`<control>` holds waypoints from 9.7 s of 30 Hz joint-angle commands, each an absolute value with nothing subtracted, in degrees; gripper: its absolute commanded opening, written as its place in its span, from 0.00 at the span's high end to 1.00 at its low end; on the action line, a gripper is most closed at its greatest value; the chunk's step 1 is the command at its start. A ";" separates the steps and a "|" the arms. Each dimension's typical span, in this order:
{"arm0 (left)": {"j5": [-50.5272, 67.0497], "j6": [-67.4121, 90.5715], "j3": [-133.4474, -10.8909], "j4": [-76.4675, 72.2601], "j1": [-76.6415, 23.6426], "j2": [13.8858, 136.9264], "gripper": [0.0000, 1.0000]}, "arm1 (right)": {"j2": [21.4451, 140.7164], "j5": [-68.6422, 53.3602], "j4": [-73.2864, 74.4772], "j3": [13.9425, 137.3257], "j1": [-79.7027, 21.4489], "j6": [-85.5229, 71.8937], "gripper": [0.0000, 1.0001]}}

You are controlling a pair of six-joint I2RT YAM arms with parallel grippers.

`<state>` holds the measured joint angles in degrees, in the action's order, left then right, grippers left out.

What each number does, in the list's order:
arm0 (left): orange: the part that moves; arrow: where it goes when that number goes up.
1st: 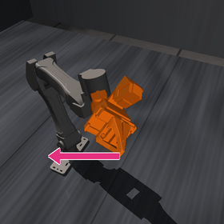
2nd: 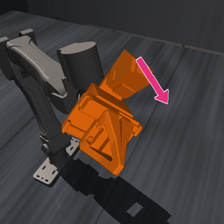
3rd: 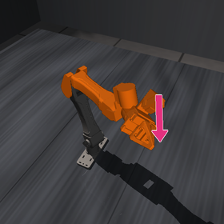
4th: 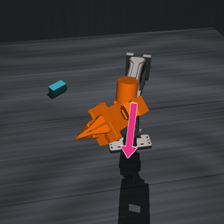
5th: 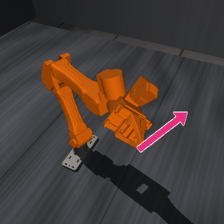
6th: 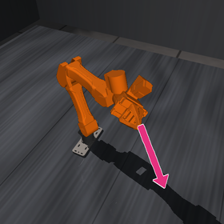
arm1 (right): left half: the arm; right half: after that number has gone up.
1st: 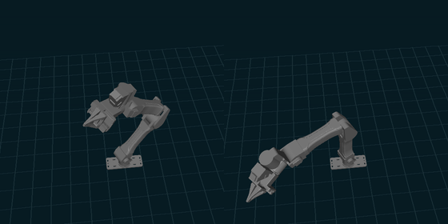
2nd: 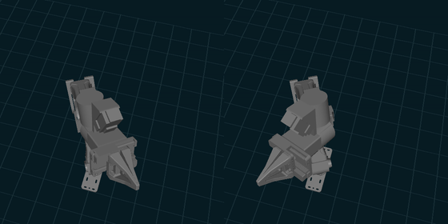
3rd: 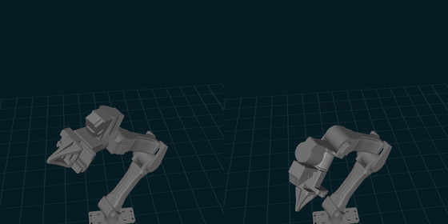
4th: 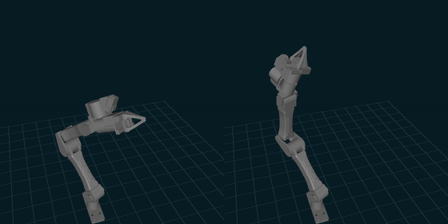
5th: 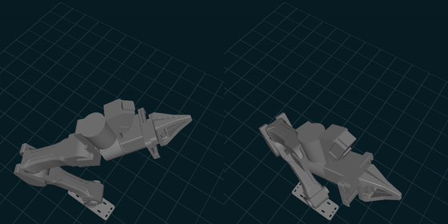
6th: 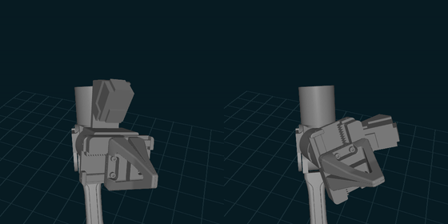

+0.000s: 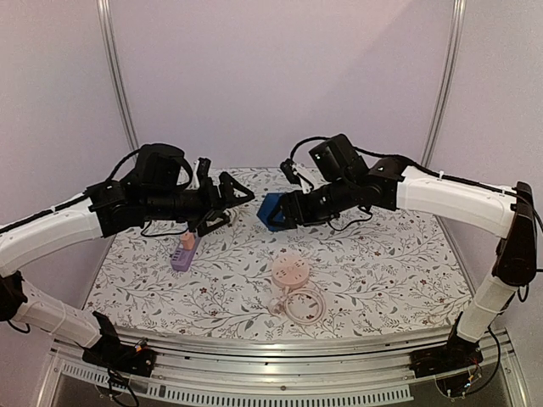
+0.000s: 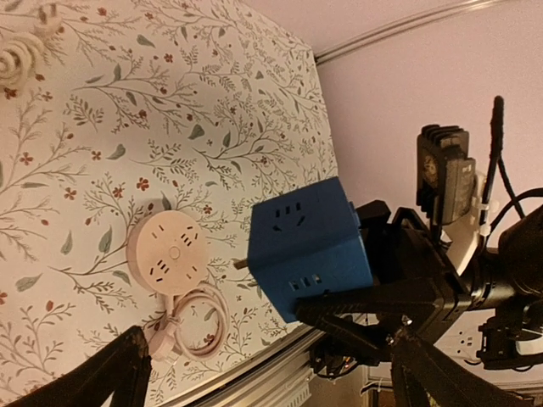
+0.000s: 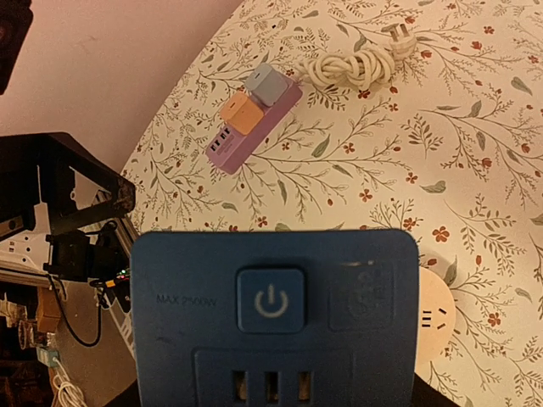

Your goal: Insert the plug

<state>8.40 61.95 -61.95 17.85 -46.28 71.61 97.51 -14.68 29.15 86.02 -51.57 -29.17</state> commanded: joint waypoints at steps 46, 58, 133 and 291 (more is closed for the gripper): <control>-8.53 53.45 -103.93 60.57 -64.51 127.73 0.24 | 68.12 0.62 41.25 67.79 -40.28 -28.68 1.00; -2.01 45.67 -93.69 50.92 -65.30 122.94 0.39 | 68.76 -1.96 40.20 67.58 -40.29 -28.14 1.00; -6.73 16.62 -66.89 24.55 -38.81 79.42 0.00 | 79.04 -22.12 27.59 63.43 -40.34 -9.98 1.00; -10.54 35.27 -56.52 41.97 -43.73 59.94 0.17 | 104.68 -7.70 28.85 70.66 -49.61 -6.91 1.00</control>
<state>-9.85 35.18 -57.21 42.41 -43.03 59.31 102.94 -11.09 28.42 69.73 -49.87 -6.00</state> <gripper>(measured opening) 0.830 0.629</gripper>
